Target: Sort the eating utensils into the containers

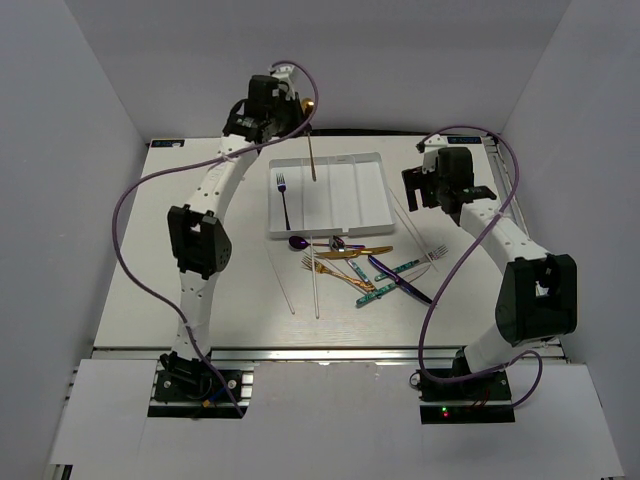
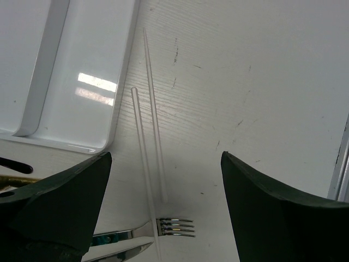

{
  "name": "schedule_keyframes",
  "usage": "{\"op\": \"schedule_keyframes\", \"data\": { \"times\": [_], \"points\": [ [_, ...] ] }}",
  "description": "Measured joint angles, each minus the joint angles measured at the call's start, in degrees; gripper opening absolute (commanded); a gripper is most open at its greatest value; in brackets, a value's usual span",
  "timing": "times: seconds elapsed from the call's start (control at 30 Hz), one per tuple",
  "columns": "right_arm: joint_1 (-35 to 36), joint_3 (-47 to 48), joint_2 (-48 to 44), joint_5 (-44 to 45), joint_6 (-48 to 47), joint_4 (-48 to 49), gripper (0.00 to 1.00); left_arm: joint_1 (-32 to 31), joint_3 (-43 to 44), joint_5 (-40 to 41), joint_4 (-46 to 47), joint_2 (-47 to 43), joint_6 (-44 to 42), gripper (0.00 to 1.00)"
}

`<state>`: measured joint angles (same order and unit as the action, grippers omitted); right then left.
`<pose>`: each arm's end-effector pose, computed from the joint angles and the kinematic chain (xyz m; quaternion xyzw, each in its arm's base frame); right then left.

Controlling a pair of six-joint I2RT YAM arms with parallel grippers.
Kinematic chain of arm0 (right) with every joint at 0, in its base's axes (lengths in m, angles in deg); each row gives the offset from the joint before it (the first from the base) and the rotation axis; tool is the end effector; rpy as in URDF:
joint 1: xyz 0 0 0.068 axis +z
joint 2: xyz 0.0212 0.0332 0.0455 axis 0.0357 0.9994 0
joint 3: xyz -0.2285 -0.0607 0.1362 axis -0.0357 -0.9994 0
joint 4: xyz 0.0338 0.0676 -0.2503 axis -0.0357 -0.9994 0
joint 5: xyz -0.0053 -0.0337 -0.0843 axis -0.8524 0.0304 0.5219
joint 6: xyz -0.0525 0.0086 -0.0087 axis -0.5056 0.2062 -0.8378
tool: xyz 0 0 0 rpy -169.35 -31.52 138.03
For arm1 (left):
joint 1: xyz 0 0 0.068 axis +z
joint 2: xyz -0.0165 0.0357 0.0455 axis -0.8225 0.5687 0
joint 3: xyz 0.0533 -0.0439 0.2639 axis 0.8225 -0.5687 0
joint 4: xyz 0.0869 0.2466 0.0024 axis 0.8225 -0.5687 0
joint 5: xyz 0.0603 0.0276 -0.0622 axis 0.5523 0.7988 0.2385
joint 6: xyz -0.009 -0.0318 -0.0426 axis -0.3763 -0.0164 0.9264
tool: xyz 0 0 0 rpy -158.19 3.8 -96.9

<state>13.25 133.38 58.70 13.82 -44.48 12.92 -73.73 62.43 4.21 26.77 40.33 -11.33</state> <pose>0.3531 0.0681 0.2806 -0.1550 0.8684 -0.0206 0.4705 0.4867 -0.1705 0.3657 0.0642 0.8481 -0.2543 0.4603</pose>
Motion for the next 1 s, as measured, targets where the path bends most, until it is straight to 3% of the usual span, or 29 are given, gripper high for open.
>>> {"op": "schedule_keyframes", "data": {
  "times": [0.2,0.5,0.77,1.0],
  "points": [
    [0.00,0.66,1.25,-0.17,0.11,-0.04,0.88,-1.01,-5.40,-2.78,5.03,5.11,-0.02,0.00],
    [-0.33,0.92,1.90,-0.17,0.09,-0.15,0.88,-2.56,-10.47,-4.09,9.29,5.60,-0.96,0.00],
    [-0.59,2.10,2.60,-0.33,0.11,-0.50,0.88,-3.21,-16.55,-4.00,9.29,5.68,-1.25,0.00],
    [-0.70,3.39,3.08,-0.48,0.15,-1.36,0.89,-3.10,-16.83,-2.97,8.96,7.04,-0.55,0.00]
  ]
}}
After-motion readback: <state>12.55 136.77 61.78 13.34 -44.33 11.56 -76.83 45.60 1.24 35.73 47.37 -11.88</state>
